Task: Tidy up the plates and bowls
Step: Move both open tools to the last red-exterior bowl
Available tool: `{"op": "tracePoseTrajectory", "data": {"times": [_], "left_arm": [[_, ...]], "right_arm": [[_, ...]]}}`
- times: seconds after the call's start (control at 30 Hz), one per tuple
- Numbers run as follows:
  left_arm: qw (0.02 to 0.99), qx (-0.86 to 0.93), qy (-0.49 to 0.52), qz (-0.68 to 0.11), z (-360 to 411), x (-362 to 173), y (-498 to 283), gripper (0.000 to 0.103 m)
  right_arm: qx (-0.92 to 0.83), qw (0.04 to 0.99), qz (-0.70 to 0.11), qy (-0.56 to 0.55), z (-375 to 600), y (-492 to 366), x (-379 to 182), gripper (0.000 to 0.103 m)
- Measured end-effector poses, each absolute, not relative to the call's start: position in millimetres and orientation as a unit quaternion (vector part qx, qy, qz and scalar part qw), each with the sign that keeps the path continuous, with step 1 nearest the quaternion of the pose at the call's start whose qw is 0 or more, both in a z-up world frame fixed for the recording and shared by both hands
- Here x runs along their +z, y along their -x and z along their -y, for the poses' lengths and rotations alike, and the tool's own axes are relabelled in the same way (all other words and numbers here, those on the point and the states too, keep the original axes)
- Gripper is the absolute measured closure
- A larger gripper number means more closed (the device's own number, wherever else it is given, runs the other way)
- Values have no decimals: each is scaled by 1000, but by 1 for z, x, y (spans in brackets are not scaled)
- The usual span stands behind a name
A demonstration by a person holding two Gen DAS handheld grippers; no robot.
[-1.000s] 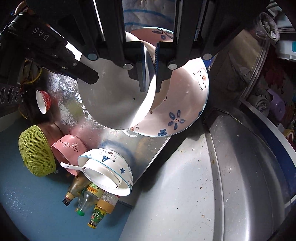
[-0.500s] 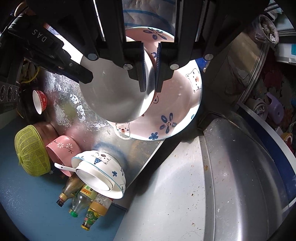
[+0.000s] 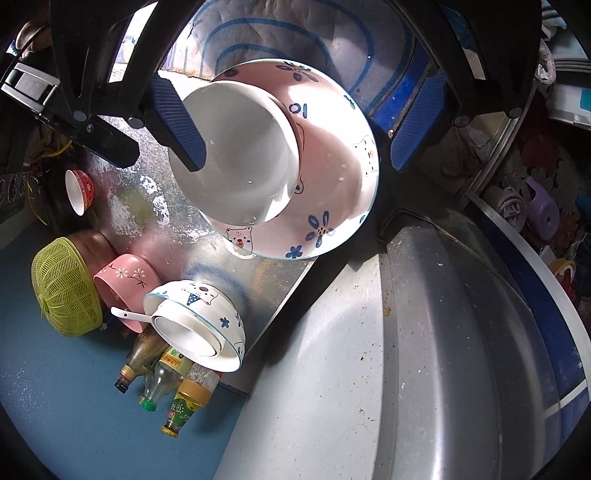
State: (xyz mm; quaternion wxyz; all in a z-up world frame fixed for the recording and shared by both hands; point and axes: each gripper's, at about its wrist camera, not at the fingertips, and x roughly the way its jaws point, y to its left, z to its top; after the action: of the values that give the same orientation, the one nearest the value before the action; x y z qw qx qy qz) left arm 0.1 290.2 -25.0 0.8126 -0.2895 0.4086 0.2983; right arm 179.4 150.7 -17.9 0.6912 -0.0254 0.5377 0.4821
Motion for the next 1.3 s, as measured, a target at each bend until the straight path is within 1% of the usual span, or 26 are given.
{"op": "tracePoseTrajectory", "data": {"times": [0.13,0.57,1.3], "left_arm": [[812,298,287,-411,-289,-24,-1,1],[820,278,272,-420,-274,-21,-20,1],[842,213,229,-439,-231,-12,-90,1]], "right_arm": [[468,697,-542,29,-141,-186,-18,0],[442,715,-541,4,-105,-203,-14,0],[391,746,-536,-49,-47,-241,-7,0]]}}
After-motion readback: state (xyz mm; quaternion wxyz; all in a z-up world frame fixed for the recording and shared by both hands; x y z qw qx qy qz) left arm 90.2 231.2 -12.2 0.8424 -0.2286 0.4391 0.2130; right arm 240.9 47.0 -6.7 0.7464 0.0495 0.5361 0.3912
